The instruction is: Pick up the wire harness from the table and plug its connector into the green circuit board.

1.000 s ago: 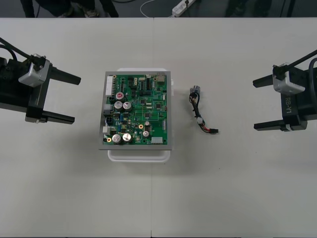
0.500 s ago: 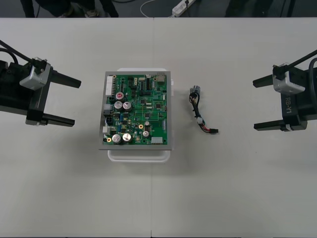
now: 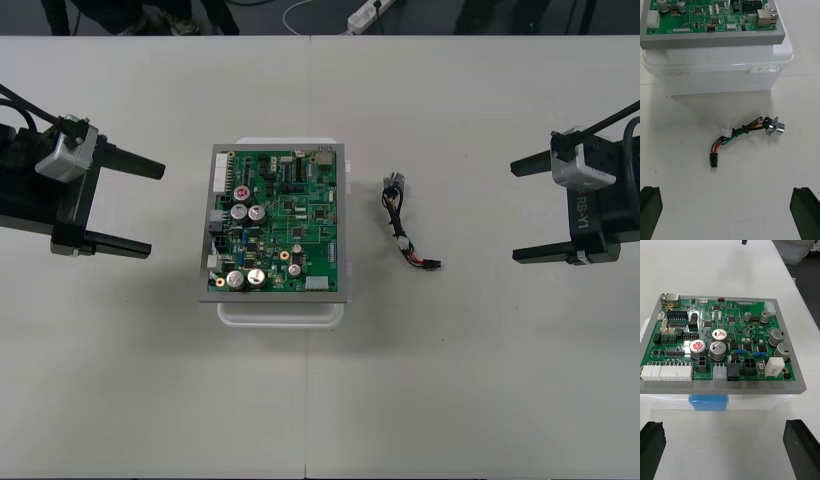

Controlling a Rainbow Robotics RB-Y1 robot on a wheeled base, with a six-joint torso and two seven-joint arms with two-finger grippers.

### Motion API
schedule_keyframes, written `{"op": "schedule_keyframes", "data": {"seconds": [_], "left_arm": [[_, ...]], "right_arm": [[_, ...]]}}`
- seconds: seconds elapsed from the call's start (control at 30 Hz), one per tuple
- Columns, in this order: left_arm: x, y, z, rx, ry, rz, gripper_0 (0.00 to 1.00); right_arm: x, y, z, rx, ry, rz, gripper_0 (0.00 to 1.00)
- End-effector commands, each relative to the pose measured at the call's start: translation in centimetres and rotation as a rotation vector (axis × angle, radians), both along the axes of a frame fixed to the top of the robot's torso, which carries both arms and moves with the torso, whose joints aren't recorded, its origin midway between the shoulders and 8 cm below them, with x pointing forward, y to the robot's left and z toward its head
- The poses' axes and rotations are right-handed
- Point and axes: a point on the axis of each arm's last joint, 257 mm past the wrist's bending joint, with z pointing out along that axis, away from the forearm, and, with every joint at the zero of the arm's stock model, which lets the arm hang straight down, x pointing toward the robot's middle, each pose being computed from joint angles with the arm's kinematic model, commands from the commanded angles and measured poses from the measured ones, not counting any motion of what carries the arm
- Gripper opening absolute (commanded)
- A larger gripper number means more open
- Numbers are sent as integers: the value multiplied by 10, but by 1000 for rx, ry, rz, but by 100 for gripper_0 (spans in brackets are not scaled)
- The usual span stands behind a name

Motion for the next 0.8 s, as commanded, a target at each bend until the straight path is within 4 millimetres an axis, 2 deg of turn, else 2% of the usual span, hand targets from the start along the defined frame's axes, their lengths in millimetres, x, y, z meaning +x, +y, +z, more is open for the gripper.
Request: {"op": "schedule_keyframes", "data": {"seconds": [0.03,0.33,0.8], "left_arm": [[-14,10,3,30,92,17,92],[-36,4,7,67,123,-45,92],[-28,-12,28,75,98,-64,92]], "right_arm": [[-3,0,6,17,6,-29,100],[-3,0,6,17,6,-29,100],[-3,0,6,17,6,-29,100]]}}
